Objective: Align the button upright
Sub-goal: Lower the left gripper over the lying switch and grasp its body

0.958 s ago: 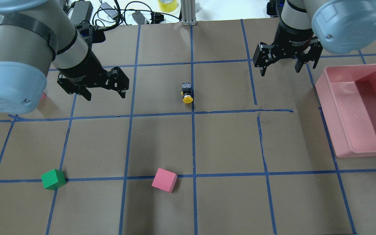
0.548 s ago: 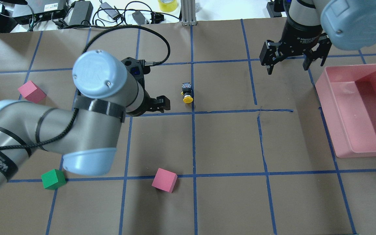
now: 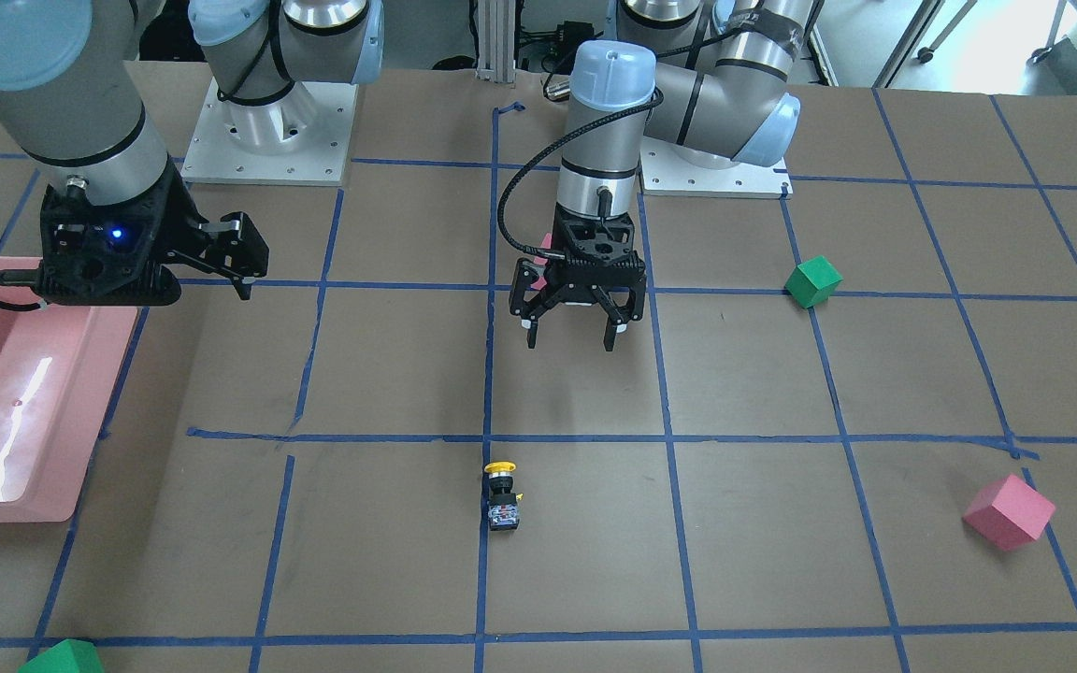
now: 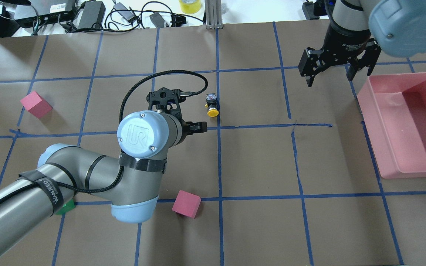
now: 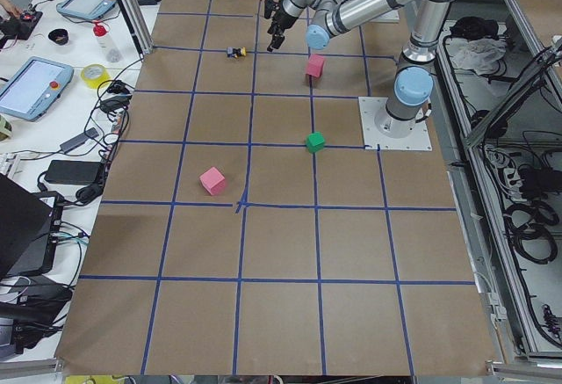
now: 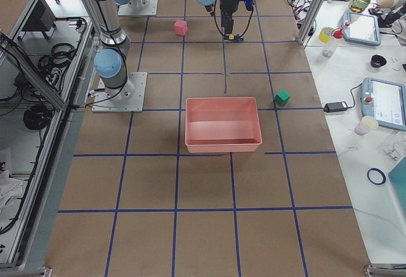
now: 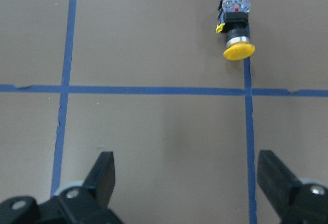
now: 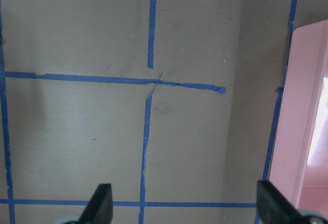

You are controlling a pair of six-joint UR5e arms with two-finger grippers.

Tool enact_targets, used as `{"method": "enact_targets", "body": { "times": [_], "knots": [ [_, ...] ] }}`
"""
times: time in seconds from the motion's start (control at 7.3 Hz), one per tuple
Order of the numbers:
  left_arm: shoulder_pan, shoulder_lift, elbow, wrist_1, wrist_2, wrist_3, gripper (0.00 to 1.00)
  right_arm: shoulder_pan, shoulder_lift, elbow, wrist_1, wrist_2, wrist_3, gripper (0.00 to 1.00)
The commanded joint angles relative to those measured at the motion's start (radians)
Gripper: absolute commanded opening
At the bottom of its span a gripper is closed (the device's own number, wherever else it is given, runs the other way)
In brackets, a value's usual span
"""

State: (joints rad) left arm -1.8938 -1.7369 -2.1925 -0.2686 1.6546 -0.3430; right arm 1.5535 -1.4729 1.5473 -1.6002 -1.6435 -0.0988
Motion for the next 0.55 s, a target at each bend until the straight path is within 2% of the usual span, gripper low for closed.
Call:
{"method": "enact_targets", "body": {
  "times": [0.0,0.27,0.41],
  "knots": [
    [-0.002,-0.137,0.000,0.231,-0.001,0.002,0.98,-0.004,-0.027,0.010,0.000,0.004,-0.079,1.00],
    [-0.026,-0.229,0.007,0.351,0.017,0.002,0.98,-0.032,-0.018,0.011,-0.014,0.020,-0.116,1.00],
    [-0.060,-0.262,0.020,0.356,0.063,-0.001,0.98,-0.032,-0.017,0.011,-0.015,0.071,-0.116,1.00]
  ]
}}
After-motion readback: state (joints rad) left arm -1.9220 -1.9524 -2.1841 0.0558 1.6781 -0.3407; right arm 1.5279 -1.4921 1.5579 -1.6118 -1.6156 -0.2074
